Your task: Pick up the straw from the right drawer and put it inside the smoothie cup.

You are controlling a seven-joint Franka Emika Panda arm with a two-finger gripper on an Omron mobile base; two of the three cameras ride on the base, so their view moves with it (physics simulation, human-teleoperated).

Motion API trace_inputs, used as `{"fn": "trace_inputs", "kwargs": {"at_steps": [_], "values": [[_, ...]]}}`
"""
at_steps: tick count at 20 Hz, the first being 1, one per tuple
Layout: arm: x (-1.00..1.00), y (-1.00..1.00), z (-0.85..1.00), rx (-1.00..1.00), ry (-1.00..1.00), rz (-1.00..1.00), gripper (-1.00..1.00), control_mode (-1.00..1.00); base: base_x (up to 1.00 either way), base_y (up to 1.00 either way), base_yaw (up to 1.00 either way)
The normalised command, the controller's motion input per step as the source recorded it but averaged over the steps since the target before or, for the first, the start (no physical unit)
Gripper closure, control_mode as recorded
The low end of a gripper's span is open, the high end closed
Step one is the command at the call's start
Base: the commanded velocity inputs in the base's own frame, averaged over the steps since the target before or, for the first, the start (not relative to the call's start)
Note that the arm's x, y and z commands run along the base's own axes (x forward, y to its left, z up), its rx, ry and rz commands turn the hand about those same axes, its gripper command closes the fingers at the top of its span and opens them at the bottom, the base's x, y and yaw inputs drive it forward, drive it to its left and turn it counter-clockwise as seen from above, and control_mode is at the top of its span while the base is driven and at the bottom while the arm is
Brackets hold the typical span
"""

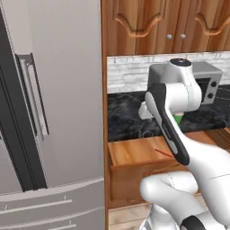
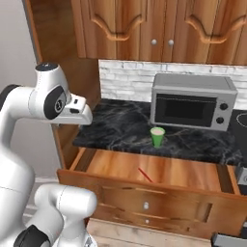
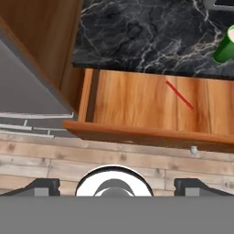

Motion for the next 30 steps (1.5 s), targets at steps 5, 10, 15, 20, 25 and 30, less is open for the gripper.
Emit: {"fn": "trace_inputs", "kwargs": {"at_steps": [5,10,15,20,25,30], "values": [[0.00,0.00,0.00,0.00,0.00,0.00,-1.00,1.00,-0.06,0.70,0.00],[0.00,0.00,0.00,0.00,0.00,0.00,-1.00,1.00,0.00,0.81,-0.02],[0.00,0.00,0.00,0.00,0.00,0.00,-1.00,1.00,0.00,0.47,-0.14],[0.00,0.00,0.00,0.00,0.00,0.00,-1.00,1.00,0.04,0.16,-0.26],[0.00,0.00,0.00,0.00,0.00,0.00,-1.00,1.00,0.13,0.26,-0.28],[0.00,0.00,0.00,0.00,0.00,0.00,-1.00,1.00,0.15,0.28,-0.27]]}}
